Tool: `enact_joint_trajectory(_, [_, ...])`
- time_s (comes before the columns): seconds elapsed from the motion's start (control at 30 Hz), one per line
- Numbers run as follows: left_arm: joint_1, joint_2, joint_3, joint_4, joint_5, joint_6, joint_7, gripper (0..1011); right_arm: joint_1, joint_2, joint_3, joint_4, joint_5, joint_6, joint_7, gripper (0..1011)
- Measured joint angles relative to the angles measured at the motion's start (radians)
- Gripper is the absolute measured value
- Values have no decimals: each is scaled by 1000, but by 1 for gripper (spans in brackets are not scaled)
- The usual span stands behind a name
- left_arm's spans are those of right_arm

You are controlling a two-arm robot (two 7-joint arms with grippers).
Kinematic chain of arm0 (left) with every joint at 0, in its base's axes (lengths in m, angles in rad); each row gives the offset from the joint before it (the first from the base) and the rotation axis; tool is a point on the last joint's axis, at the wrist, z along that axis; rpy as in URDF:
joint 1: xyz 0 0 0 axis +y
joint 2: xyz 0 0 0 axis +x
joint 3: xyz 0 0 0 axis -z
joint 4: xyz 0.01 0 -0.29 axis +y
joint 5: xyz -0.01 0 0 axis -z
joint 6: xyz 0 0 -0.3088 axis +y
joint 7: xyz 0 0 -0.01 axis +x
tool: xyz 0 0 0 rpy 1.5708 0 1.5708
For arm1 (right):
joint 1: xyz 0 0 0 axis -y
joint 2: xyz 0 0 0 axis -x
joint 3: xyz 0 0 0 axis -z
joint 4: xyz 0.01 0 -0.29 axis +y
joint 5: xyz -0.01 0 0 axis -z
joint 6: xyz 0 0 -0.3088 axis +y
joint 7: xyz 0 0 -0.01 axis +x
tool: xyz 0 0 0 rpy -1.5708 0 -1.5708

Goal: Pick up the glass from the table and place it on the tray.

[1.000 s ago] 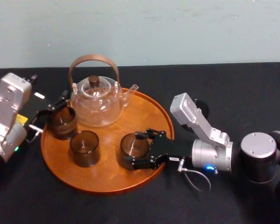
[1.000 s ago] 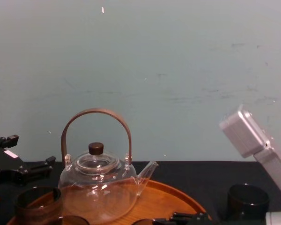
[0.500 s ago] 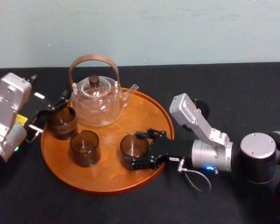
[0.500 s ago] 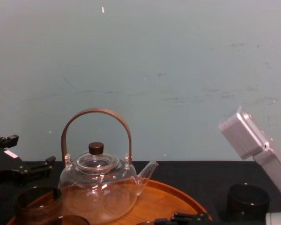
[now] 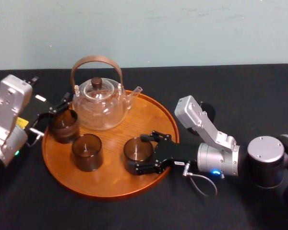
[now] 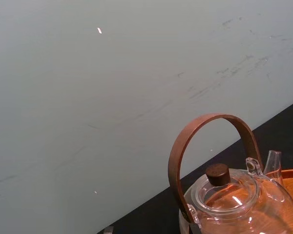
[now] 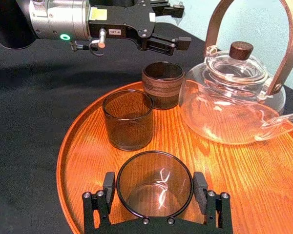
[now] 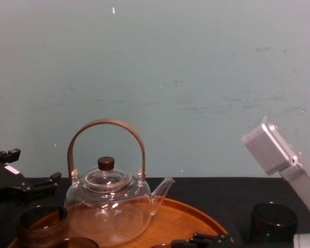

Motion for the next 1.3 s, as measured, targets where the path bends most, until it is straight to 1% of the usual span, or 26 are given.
enact_joint_trajectory(0.3, [0,0,0,0,0,0,0,1001,0,0,0,0,1,0,1,1002])
enact_joint_trajectory(0.43, [0,0,0,0,0,0,0,1001,-7,10,7,-8,8,-1,10,1002])
enact_joint_trajectory(0.5, [0,0,0,0,0,0,0,1001,-18,25,16,-25,18,1,16,1003])
enact_joint_trajectory(0.53, [0,0,0,0,0,0,0,1001,-18,25,16,-25,18,1,16,1002])
enact_joint_trajectory(0.67, [0,0,0,0,0,0,0,1001,-43,56,33,-60,34,7,18,1002])
enact_joint_trajectory(0.73, [0,0,0,0,0,0,0,1001,-53,66,38,-73,39,8,17,1002])
enact_joint_trajectory(0.9, [0,0,0,0,0,0,0,1001,-90,109,63,-121,61,10,15,1002])
enact_joint_trajectory(1.03, [0,0,0,0,0,0,0,1001,-141,168,98,-181,92,5,10,1003])
enact_joint_trajectory(1.07, [0,0,0,0,0,0,0,1001,-141,168,98,-181,92,5,10,1003])
enact_joint_trajectory(1.13, [0,0,0,0,0,0,0,1001,-173,204,124,-215,108,-2,0,1002])
enact_joint_trajectory(1.17, [0,0,0,0,0,0,0,1001,-173,204,124,-215,108,-2,0,1002])
enact_joint_trajectory(1.2, [0,0,0,0,0,0,0,1001,-188,219,139,-228,116,-4,-7,1002])
enact_joint_trajectory(1.27, [0,0,0,0,0,0,0,1001,-201,232,152,-239,122,-7,-15,1003])
enact_joint_trajectory(1.3, [0,0,0,0,0,0,0,1001,-214,243,166,-247,129,-8,-24,1002])
